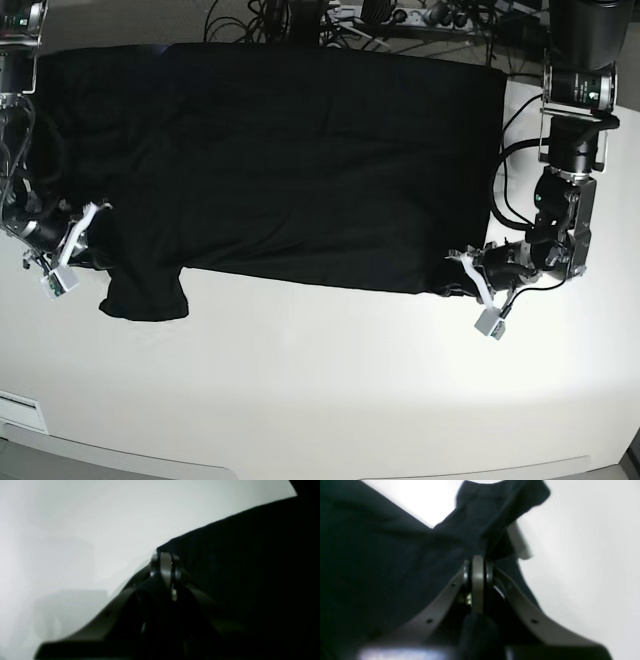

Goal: Fold the T-shirt properly
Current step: 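Grasp the hem side and fold it over toward the collar edge with both grippers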

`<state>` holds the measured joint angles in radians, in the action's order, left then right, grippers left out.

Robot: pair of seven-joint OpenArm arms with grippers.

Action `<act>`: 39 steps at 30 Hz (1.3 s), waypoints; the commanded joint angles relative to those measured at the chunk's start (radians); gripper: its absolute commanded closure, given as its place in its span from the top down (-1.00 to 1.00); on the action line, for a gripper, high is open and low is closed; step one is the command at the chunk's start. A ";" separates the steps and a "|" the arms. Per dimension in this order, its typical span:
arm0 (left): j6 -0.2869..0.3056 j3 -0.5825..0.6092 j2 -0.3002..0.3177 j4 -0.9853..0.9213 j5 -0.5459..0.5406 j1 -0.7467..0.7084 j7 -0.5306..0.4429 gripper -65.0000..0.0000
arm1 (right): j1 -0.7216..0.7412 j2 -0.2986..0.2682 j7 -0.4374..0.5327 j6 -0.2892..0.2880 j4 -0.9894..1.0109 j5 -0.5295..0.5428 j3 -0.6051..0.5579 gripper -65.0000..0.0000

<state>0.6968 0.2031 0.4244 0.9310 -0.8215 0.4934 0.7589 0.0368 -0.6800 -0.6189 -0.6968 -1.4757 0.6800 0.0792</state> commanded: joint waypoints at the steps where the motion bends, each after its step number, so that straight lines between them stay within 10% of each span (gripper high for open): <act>1: 0.001 0.001 0.011 0.022 0.021 0.019 0.027 -1.00 | -0.011 -0.043 0.050 -0.001 -0.046 -0.013 0.013 -1.00; 9: 0.001 0.001 0.044 0.185 0.020 0.017 0.053 -1.00 | -0.185 -0.155 0.054 -0.001 -0.212 -0.023 0.014 -1.00; 17: 0.001 0.001 0.114 0.261 -0.014 0.016 0.053 -1.00 | -0.262 -0.150 0.012 -0.001 -0.295 0.132 0.138 -1.00; 39: 0.001 0.001 0.178 0.405 -0.071 -0.066 0.056 -1.00 | -0.391 -0.148 -0.443 -0.001 -0.298 0.647 0.515 -1.00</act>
<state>0.6926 0.2111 0.5880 1.3190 -0.8753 0.4019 0.8337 -0.3653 -0.8005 -1.0813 -0.6964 -1.7607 1.3098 0.5793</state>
